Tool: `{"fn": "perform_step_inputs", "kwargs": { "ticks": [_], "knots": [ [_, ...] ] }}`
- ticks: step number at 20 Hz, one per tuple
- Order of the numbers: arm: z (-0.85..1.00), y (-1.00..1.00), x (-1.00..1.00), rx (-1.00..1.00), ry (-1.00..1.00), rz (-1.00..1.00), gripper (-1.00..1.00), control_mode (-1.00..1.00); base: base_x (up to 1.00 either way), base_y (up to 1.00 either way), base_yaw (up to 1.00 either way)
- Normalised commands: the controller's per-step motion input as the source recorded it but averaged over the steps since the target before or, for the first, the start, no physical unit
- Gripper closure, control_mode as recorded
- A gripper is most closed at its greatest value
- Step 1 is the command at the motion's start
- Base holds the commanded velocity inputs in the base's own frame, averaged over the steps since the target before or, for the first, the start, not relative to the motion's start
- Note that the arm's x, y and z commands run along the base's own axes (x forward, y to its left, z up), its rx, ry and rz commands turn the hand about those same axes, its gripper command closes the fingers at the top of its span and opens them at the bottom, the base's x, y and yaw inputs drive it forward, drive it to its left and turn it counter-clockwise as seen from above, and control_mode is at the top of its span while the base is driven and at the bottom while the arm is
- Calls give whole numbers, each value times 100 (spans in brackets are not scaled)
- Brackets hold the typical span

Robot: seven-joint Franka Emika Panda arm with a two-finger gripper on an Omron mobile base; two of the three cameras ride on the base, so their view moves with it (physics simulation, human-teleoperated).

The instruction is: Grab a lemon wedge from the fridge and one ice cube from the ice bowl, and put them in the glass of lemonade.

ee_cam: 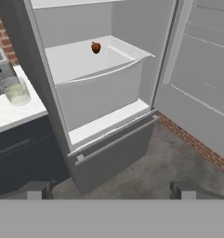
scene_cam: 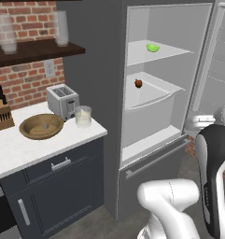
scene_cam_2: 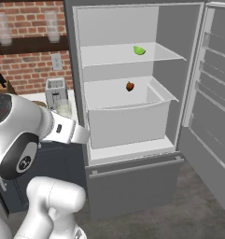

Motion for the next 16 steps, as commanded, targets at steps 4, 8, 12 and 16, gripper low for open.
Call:
{"fn": "perform_step_inputs", "kwargs": {
  "ticks": [4,8,12,16],
  "knots": [
    [0,0,-5,0,0,0,-100,-100,0,0,0],
    [0,0,0,0,0,0,-100,100,0,0,0],
    [0,0,0,0,0,0,-100,100,-1,-30,10],
    [0,0,0,0,0,0,-100,100,23,-92,25]
  ]
}}
